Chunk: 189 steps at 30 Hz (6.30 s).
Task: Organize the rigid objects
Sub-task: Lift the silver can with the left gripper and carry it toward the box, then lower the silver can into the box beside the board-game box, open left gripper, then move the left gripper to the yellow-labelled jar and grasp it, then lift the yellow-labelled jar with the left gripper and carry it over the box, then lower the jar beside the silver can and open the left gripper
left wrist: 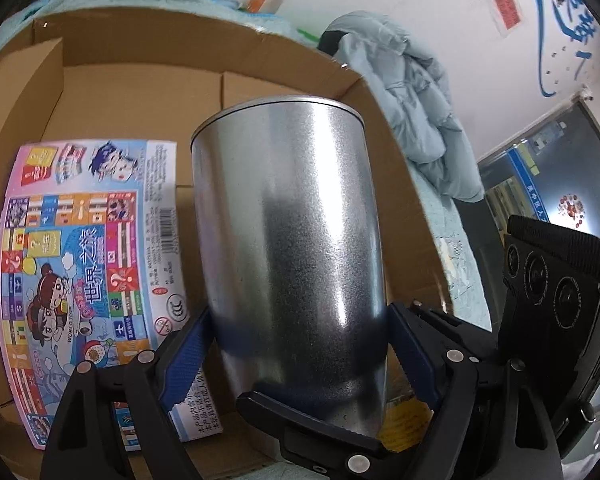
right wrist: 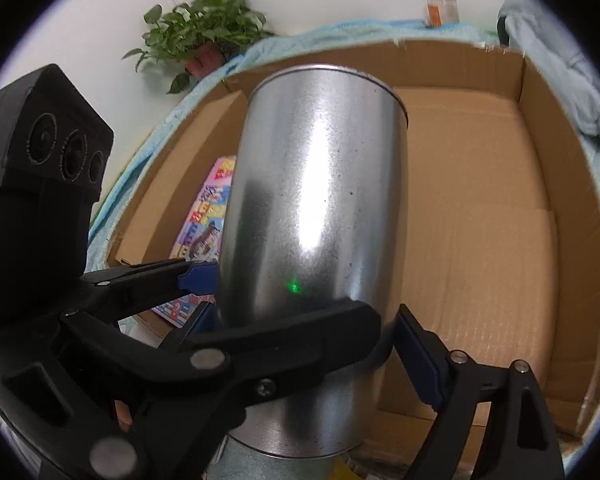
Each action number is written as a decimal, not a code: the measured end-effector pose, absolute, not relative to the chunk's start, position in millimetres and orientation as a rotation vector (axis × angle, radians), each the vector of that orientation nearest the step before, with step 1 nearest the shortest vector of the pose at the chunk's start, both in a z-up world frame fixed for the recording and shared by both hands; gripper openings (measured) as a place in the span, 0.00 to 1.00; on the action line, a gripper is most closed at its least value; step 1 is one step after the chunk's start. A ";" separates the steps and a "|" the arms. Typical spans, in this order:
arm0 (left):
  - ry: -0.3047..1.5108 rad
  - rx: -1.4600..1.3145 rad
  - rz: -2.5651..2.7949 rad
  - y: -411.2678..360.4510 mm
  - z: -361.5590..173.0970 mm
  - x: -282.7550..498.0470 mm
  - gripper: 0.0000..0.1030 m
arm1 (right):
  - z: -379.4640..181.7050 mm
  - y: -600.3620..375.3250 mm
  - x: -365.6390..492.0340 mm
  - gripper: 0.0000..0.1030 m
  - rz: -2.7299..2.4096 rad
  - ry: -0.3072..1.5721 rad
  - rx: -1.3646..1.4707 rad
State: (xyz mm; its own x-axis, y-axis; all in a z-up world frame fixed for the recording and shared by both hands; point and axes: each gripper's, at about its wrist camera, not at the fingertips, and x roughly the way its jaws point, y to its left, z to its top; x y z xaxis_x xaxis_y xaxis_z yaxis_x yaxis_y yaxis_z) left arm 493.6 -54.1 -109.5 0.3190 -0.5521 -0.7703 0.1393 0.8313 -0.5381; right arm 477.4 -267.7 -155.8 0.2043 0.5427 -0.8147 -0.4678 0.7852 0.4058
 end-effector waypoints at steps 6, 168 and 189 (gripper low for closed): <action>1.144 -0.401 -0.442 -49.0 -112.4 489.4 0.82 | -165.4 -265.1 475.7 0.85 0.713 1.258 0.150; 1.103 -0.357 -0.626 -102.8 -49.8 438.6 0.61 | -142.5 -337.6 477.6 0.84 0.620 1.155 0.040; 0.716 -0.339 -0.328 -7.3 10.8 254.3 0.89 | -52.5 -367.8 317.1 0.86 0.496 0.906 0.199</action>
